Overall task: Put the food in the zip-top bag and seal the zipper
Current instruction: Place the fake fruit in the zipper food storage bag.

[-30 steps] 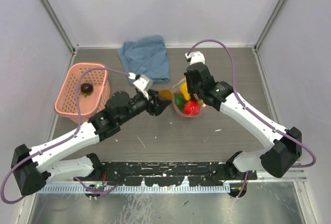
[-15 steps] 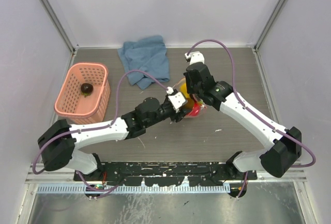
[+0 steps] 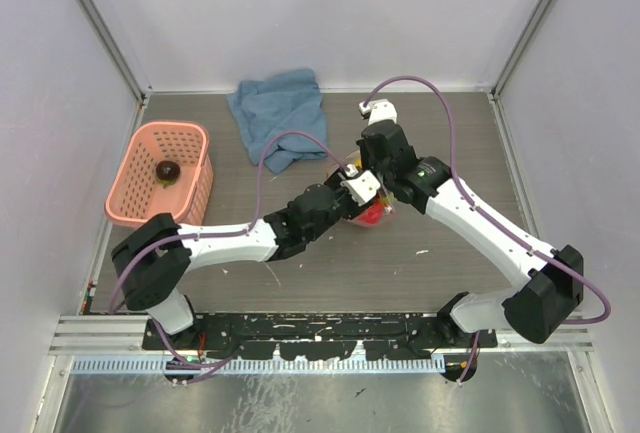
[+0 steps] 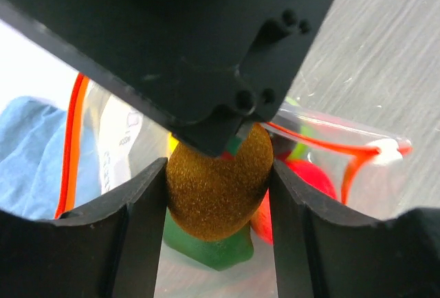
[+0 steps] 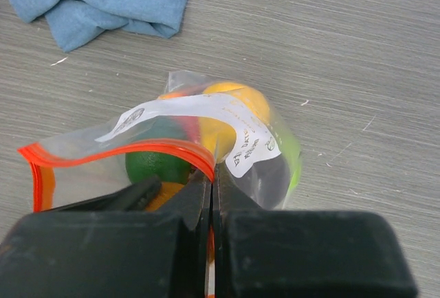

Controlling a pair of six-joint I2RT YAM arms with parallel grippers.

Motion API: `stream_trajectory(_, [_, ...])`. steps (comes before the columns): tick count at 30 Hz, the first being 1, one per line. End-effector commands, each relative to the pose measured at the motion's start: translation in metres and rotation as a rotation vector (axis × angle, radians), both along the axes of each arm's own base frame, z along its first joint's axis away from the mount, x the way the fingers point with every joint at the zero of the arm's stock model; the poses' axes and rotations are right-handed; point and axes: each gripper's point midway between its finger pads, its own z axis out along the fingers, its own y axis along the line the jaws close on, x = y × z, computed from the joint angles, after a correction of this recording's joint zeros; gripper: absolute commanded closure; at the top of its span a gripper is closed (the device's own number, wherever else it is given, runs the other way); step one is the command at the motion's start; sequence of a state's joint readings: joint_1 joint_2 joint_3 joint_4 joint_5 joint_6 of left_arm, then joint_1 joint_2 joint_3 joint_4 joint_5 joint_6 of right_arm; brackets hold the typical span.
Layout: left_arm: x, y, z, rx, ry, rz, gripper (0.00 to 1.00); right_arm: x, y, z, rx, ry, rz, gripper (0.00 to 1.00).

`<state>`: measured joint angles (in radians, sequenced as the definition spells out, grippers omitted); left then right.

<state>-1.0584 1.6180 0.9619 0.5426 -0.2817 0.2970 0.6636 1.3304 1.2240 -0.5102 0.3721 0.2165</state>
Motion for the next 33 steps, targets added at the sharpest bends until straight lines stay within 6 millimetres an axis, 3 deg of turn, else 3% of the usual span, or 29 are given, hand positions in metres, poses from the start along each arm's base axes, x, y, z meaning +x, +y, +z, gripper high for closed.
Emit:
stream_trajectory(1, [0.027, 0.004, 0.037, -0.097, -0.093, 0.151, 0.46, -0.002, 0.001, 0.022, 0.062, -0.054, 0.002, 0.99])
stream_trajectory(6, [0.038, 0.011, 0.033, -0.105, -0.102, 0.236, 0.30, -0.004, -0.002, 0.022, 0.064, -0.062, -0.004, 0.99])
stream_trajectory(15, [0.033, 0.015, 0.033, -0.144, -0.075, 0.233, 0.16, -0.006, -0.003, 0.023, 0.072, -0.069, -0.008, 0.99])
stream_trajectory(25, [-0.003, 0.030, 0.059, -0.220, 0.034, 0.121, 0.05, -0.005, -0.003, 0.021, 0.074, -0.071, -0.015, 0.99])
stream_trajectory(33, [-0.025, 0.040, 0.063, -0.232, 0.157, 0.081, 0.03, -0.003, -0.010, 0.019, 0.050, -0.086, -0.043, 0.99])
